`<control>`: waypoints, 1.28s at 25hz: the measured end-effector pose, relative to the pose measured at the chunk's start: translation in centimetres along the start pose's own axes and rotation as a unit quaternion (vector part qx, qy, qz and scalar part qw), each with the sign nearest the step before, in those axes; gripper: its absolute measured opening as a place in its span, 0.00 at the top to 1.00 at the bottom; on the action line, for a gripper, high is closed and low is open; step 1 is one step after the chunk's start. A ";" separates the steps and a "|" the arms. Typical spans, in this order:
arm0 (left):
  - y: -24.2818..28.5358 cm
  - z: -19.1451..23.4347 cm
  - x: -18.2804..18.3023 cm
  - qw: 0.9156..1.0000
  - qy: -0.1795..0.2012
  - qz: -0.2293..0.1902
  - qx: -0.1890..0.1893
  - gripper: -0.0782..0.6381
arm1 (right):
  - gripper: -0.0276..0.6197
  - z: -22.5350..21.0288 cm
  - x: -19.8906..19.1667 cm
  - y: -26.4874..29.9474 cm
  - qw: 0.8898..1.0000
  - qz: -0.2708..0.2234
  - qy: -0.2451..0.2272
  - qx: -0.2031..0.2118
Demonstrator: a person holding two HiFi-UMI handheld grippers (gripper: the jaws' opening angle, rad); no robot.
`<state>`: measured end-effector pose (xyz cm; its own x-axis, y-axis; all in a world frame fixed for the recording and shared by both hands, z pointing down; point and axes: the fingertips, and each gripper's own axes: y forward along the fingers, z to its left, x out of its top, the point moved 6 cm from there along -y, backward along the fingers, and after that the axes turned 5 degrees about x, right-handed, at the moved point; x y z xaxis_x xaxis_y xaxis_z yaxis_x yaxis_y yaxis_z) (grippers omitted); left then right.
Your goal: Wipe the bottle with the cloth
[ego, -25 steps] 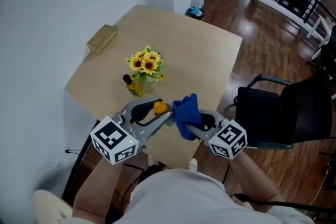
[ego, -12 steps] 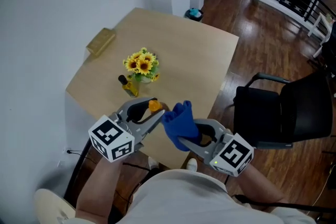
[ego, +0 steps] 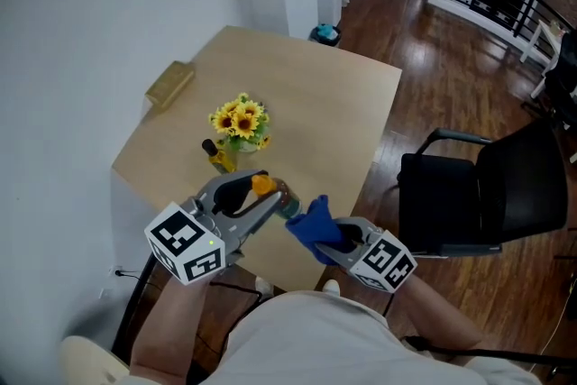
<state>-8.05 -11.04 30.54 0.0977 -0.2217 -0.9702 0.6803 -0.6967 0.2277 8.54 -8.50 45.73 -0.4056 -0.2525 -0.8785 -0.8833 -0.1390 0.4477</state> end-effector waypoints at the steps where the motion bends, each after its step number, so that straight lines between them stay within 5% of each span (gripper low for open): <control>1: -0.3 0.1 0.1 1.000 0.000 0.000 0.003 0.67 | 0.71 -0.3 -0.2 -0.2 1.000 0.003 0.004 -0.006; 8: -2.1 1.4 -1.2 1.000 0.000 0.008 0.000 0.67 | 0.71 -1.8 6.4 -3.6 0.996 -0.066 -0.012 -0.062; 13: -2.7 1.5 -2.2 1.000 0.003 0.014 -0.015 0.67 | 0.71 0.0 13.9 -2.9 0.989 -0.124 -0.067 -0.046; 17: -3.0 1.6 -2.4 0.999 0.000 0.011 -0.030 0.67 | 0.71 0.8 15.1 -0.2 0.990 -0.099 -0.095 -0.033; 26: -5.4 3.7 -1.8 0.999 -0.004 -0.001 -0.034 0.67 | 0.71 -1.7 6.2 6.3 0.998 -0.038 0.033 -0.040; 32: -5.8 4.8 -1.7 0.999 -0.003 -0.007 -0.050 0.67 | 0.71 -3.1 0.6 10.0 0.984 -0.018 0.175 -0.026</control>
<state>-15.67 -9.92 31.26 0.0843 -0.2171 -0.9725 0.7512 -0.6273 0.2052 0.19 -13.00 50.14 -0.2597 -0.5588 -0.7876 -0.8787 -0.2015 0.4327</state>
